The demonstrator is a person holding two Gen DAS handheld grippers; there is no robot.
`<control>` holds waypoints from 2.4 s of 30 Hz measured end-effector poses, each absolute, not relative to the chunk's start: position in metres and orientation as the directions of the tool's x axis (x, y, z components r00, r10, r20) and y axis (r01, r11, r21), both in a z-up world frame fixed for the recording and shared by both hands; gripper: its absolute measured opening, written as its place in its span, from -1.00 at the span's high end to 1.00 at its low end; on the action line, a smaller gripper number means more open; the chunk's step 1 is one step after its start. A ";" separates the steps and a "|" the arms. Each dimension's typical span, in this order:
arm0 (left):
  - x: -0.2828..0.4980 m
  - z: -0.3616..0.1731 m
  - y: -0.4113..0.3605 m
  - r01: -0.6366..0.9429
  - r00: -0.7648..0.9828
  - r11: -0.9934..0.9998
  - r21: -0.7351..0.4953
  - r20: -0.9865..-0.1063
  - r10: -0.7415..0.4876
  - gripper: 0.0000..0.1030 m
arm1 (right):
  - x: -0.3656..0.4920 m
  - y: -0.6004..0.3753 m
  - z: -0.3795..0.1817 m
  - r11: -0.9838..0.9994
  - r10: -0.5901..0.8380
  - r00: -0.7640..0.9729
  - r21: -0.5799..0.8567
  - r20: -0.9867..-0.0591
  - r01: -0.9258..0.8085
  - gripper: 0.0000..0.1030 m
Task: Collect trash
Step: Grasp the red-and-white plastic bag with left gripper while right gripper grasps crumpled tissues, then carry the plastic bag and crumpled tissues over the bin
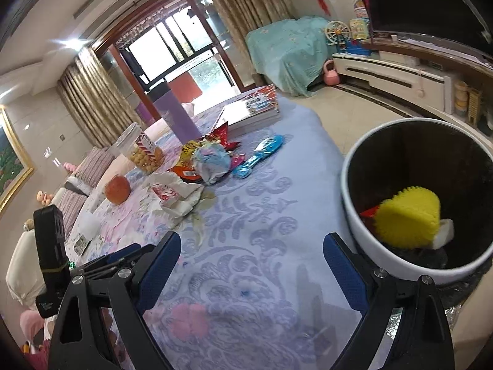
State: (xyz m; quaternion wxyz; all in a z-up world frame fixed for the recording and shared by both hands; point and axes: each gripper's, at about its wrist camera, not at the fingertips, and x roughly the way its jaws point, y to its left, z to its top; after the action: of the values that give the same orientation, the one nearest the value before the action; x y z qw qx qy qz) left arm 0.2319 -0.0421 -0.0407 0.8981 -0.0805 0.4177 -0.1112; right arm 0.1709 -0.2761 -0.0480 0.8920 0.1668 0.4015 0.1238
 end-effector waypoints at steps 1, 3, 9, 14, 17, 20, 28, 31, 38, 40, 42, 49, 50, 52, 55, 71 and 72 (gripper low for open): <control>0.238 -0.041 -0.042 0.129 0.626 0.962 -0.240 -0.733 -0.267 -0.30 | 0.174 -0.274 -0.048 0.913 0.358 0.644 0.397 -0.676 -0.091 -0.84; 0.248 -0.041 -0.041 0.120 0.629 0.963 -0.243 -0.731 -0.263 -0.33 | 0.179 -0.270 -0.049 0.912 0.363 0.641 0.399 -0.676 -0.095 -0.84; 0.285 -0.053 -0.043 0.100 0.644 0.966 -0.238 -0.725 -0.245 -0.35 | 0.199 -0.261 -0.052 0.905 0.382 0.632 0.412 -0.674 -0.107 -0.84; 0.306 -0.063 -0.053 0.117 0.655 0.974 -0.196 -0.722 -0.224 -0.03 | 0.215 -0.255 -0.059 0.896 0.399 0.618 0.432 -0.678 -0.104 -0.84; 0.314 -0.070 -0.052 0.150 0.630 0.965 -0.213 -0.732 -0.260 0.82 | 0.222 -0.250 -0.061 0.895 0.404 0.618 0.432 -0.674 -0.113 -0.84; 0.310 -0.073 -0.041 0.148 0.630 0.961 -0.235 -0.727 -0.275 0.92 | 0.233 -0.240 -0.062 0.890 0.420 0.618 0.435 -0.665 -0.136 -0.84; 0.287 -0.071 0.011 0.092 0.652 0.948 -0.304 -0.701 -0.288 0.95 | 0.275 -0.205 -0.081 0.902 0.419 0.601 0.390 -0.680 -0.187 -0.74; 0.286 -0.075 0.031 0.053 0.658 0.941 -0.335 -0.697 -0.286 0.95 | 0.292 -0.194 -0.086 0.907 0.410 0.604 0.375 -0.683 -0.192 -0.58; 0.295 -0.091 0.045 0.009 0.627 0.908 -0.420 -0.704 -0.332 0.95 | 0.323 -0.185 -0.107 0.907 0.412 0.572 0.376 -0.709 -0.187 0.00; 0.298 -0.093 0.042 0.007 0.615 0.914 -0.405 -0.719 -0.324 0.95 | 0.324 -0.189 -0.108 0.898 0.427 0.574 0.402 -0.699 -0.178 0.03; 0.300 -0.093 0.038 0.010 0.610 0.923 -0.385 -0.729 -0.311 0.95 | 0.321 -0.192 -0.105 0.897 0.427 0.581 0.408 -0.693 -0.171 0.12; 0.293 -0.085 0.033 0.035 0.632 0.929 -0.369 -0.712 -0.306 0.96 | 0.284 -0.211 -0.090 0.890 0.424 0.624 0.428 -0.657 -0.155 0.21; 0.290 -0.082 0.031 0.042 0.645 0.932 -0.360 -0.703 -0.301 0.96 | 0.279 -0.214 -0.088 0.888 0.428 0.629 0.433 -0.649 -0.158 0.21; 0.282 -0.075 0.028 0.048 0.672 0.943 -0.329 -0.688 -0.274 0.97 | 0.262 -0.217 -0.080 0.884 0.433 0.646 0.436 -0.628 -0.169 0.22; 0.266 -0.067 0.024 0.027 0.680 0.952 -0.304 -0.692 -0.240 0.97 | 0.237 -0.226 -0.071 0.882 0.434 0.652 0.442 -0.622 -0.165 0.22; 0.199 -0.032 -0.042 0.203 0.640 0.935 -0.290 -0.684 -0.351 0.98 | 0.133 -0.277 -0.039 0.917 0.352 0.692 0.379 -0.630 -0.122 0.22; 0.197 -0.031 -0.046 0.214 0.637 0.934 -0.287 -0.684 -0.356 0.98 | 0.129 -0.281 -0.038 0.919 0.344 0.697 0.379 -0.629 -0.111 0.22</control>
State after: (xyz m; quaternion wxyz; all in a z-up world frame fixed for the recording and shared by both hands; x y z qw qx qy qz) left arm 0.1975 -0.0465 -0.0312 0.9003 -0.0897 0.3955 -0.1581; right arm 0.1288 -0.2813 -0.0378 0.9075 0.1581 0.3685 0.1253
